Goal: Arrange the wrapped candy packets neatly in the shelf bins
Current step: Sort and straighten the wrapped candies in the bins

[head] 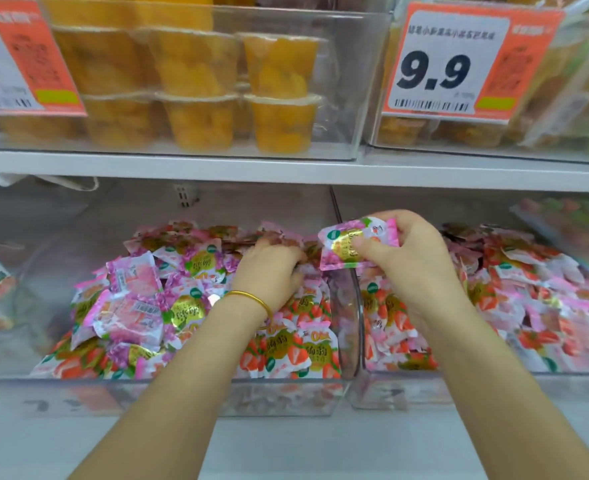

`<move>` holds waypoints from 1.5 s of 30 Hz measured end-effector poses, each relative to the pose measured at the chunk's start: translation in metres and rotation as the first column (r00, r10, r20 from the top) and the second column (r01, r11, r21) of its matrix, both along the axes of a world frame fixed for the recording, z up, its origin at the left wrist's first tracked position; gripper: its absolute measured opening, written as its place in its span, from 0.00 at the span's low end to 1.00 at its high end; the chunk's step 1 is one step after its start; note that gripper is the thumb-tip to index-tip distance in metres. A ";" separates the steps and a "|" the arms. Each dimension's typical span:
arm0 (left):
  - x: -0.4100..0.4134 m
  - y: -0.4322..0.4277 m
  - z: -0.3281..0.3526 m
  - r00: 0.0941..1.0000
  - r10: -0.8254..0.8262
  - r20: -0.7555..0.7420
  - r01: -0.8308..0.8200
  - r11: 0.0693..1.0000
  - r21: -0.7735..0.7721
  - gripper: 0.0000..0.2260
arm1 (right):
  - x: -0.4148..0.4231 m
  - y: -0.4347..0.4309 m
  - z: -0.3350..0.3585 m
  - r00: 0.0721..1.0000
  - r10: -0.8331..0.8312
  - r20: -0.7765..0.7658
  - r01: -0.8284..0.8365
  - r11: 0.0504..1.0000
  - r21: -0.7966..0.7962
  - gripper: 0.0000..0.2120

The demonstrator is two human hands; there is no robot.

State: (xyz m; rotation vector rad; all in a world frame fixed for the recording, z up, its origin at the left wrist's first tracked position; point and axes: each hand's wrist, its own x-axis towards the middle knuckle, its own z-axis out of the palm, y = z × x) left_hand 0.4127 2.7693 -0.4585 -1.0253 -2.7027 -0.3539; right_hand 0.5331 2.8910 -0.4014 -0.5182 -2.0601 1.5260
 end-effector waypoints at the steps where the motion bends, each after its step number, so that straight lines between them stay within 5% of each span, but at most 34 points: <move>1: 0.000 -0.004 0.004 1.000 0.012 -0.019 -0.010 0.997 0.083 0.11 | 0.000 0.000 0.000 1.000 0.008 -0.005 -0.008 1.000 -0.024 0.09; 4: 0.003 -0.018 0.023 0.984 -0.009 0.176 -0.078 0.874 0.479 0.12 | 0.001 0.004 0.001 0.999 0.051 -0.019 -0.053 0.986 -0.159 0.09; 6: 0.013 -0.025 0.038 0.847 -0.222 0.482 -0.236 0.656 0.717 0.10 | 0.003 0.006 0.002 0.995 0.095 -0.041 -0.103 0.958 -0.266 0.05; 9: 0.032 -0.033 0.049 0.630 -0.496 0.598 -0.439 0.408 0.801 0.08 | 0.004 0.006 0.002 0.986 0.162 -0.048 -0.169 0.928 -0.333 0.02; 13: 0.047 -0.038 0.047 0.781 -0.430 0.453 -0.177 0.544 0.820 0.07 | 0.008 0.004 0.003 0.976 0.217 -0.015 -0.205 0.899 -0.388 0.01; 16: 0.055 -0.033 0.048 0.761 -0.490 0.425 -0.120 0.538 0.834 0.18 | 0.017 0.006 0.005 0.958 0.284 -0.032 -0.261 0.827 -0.497 0.03; 20: 0.062 -0.022 0.049 0.723 -0.552 0.417 -0.091 0.522 0.848 0.20 | 0.031 0.013 0.004 0.941 0.333 -0.068 -0.304 0.736 -0.605 0.05; 25: 0.074 -0.003 0.049 0.698 -0.592 0.402 -0.011 0.553 0.833 0.19 | 0.042 0.026 0.003 0.941 0.331 0.077 -0.274 0.873 -0.405 0.11; 28: 0.076 0.007 0.046 0.735 -0.565 0.374 0.020 0.570 0.822 0.16 | 0.045 0.036 0.003 0.970 0.219 0.104 -0.171 0.923 -0.344 0.06; 32: 0.064 0.018 0.048 0.940 -0.269 0.209 0.093 0.794 0.601 0.15 | 0.051 0.070 0.005 0.993 -0.074 0.090 0.100 0.941 -0.324 0.01; 36: 0.055 0.036 0.044 0.946 -0.223 0.236 0.085 0.871 0.483 0.19 | 0.047 0.088 -0.001 0.982 -0.160 0.101 0.188 0.894 -0.408 0.17; 45: 0.048 0.055 0.046 0.947 -0.224 0.230 0.099 0.885 0.456 0.16 | 0.034 0.101 0.000 0.957 -0.253 0.142 0.289 0.869 -0.402 0.17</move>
